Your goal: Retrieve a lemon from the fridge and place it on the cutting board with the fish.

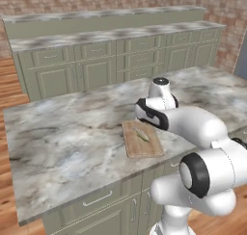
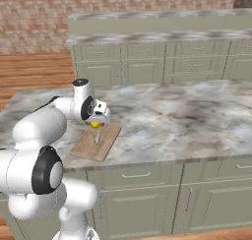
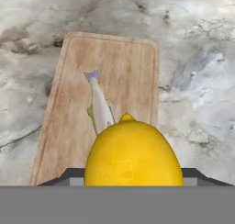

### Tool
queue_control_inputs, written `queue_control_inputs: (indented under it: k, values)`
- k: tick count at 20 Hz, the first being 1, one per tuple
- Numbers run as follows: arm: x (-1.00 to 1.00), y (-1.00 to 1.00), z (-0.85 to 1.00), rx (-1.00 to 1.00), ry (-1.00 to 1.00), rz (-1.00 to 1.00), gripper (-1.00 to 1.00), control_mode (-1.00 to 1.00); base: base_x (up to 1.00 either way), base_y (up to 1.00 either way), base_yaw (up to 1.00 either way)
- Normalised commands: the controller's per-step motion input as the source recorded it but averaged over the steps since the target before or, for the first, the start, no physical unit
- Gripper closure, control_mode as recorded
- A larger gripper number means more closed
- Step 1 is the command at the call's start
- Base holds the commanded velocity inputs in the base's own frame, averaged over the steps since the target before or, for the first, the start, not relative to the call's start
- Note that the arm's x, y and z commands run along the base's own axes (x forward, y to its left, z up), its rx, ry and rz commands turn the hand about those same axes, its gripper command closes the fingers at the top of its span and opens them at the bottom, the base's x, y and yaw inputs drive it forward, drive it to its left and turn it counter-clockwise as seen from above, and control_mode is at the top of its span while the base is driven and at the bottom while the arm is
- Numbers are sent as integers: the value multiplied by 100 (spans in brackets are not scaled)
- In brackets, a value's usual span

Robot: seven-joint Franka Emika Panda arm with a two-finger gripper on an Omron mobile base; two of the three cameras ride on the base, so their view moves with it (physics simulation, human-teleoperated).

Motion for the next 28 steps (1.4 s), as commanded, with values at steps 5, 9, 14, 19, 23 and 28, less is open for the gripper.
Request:
queue_control_inputs:
  k: [5,9,14,19,23,28]
  values:
    - [46,-8,-13,0,12,-4,100,-100,0,0,0]
    - [23,-4,-10,0,5,-1,100,-100,0,0,0]
    - [7,-5,-42,0,4,0,100,-100,0,0,0]
    - [1,0,-66,0,6,-2,100,-100,0,0,0]
    - [13,-2,-49,0,2,-3,100,-100,0,0,0]
    - [27,-9,-13,0,0,-3,100,-100,0,0,0]
